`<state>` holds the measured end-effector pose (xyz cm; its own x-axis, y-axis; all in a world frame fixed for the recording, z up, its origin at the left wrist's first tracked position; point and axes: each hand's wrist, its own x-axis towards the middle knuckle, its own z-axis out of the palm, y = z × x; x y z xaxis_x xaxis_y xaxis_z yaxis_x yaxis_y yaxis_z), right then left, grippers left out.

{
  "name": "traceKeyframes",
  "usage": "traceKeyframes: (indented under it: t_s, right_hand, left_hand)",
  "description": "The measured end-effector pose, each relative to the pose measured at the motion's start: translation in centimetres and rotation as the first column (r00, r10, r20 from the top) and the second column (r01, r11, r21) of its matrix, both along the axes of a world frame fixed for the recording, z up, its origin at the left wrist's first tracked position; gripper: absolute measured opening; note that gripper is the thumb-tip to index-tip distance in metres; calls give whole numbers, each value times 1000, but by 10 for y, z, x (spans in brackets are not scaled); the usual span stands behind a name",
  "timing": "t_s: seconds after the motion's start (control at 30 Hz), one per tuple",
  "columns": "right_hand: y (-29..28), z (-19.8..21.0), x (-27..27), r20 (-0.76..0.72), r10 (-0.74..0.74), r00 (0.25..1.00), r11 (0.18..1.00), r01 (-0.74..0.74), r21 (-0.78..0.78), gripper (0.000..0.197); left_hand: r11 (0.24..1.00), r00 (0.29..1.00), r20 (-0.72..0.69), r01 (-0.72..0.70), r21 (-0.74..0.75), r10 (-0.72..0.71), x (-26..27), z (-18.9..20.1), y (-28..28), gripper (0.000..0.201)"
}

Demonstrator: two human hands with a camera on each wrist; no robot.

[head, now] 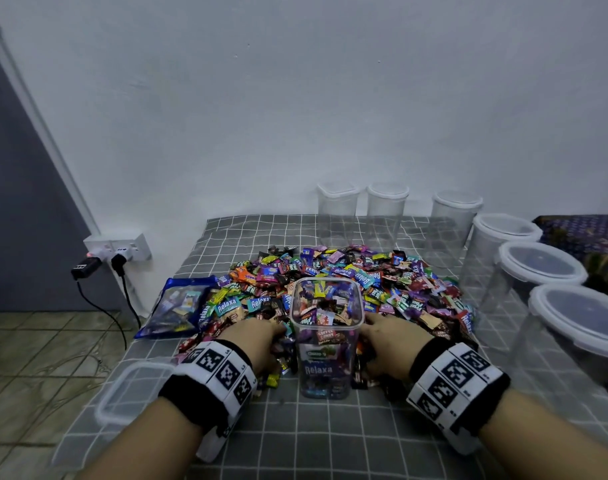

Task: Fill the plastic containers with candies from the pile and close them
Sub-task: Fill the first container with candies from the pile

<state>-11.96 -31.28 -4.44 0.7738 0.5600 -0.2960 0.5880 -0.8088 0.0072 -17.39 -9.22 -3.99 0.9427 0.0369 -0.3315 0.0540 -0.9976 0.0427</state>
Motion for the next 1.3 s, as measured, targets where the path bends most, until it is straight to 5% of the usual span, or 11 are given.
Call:
traceKeyframes:
  t_s: [0.13,0.4,0.97,1.17,1.3]
  right_hand:
    - [1,4,-1,41,12,999,1000,-13,28,54]
    - [1,0,-1,75,8,997,996,-15,92,43]
    - [-10,8,0,69,-73,995,950,48,309,34]
    - [-20,20,-5,101,-123,987,903,69,424,6]
    - [-31,31,-4,112,-188,976,838,100,536,16]
  left_hand:
    - [1000,999,50,-16,19,15,-1,3,-2,31]
    - [996,990,127,-68,51,61,-2,7,-8,19]
    - [994,867,490,-48,-103,92,-9,9,-2,29]
    - [990,829,552,-16,-142,93,-14,12,-4,29]
    - [989,827,555,-9,-146,89,-14,12,-4,29]
